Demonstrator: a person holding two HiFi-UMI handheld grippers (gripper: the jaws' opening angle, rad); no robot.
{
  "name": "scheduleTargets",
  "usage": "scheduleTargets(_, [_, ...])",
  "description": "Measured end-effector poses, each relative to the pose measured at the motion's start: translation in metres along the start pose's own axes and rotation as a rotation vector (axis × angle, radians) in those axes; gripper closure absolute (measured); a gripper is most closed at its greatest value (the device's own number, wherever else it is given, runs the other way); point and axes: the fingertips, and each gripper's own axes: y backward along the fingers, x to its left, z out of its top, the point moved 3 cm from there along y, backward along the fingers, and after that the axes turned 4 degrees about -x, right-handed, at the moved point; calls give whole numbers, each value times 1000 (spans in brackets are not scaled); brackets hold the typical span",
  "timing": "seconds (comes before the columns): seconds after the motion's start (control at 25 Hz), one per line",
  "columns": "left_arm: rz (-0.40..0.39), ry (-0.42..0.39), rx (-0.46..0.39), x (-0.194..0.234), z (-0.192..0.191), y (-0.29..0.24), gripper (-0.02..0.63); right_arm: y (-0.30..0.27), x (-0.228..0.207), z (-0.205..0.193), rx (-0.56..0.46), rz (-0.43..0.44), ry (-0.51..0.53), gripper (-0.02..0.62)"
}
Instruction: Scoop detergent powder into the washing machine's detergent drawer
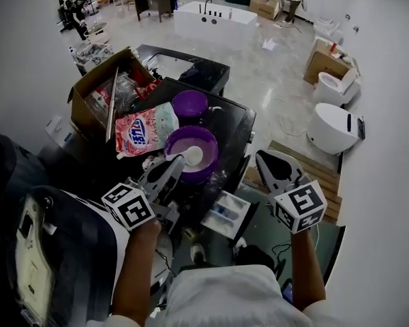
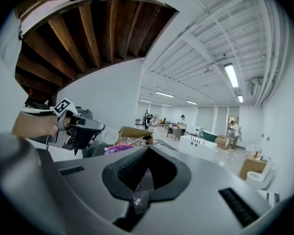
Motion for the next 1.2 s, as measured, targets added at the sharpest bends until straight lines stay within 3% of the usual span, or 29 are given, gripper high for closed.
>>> scheduleTargets(0.16, [-12,47,32,-13,-32,-4,592,22,0,-18,30,-16,-22,598])
scheduleTargets(0.44, [112,9,106,-26,-108,-14,592,47,-14,-66,69,75,-39,598])
scheduleTargets(0.76, [257,38,166,-23,-195,-14,592,64,-25,-138,158,190,-77,598])
scheduleTargets(1.2, [464,47,177,-11,-256,29,592,54,-5,-198,222,370,-90,598])
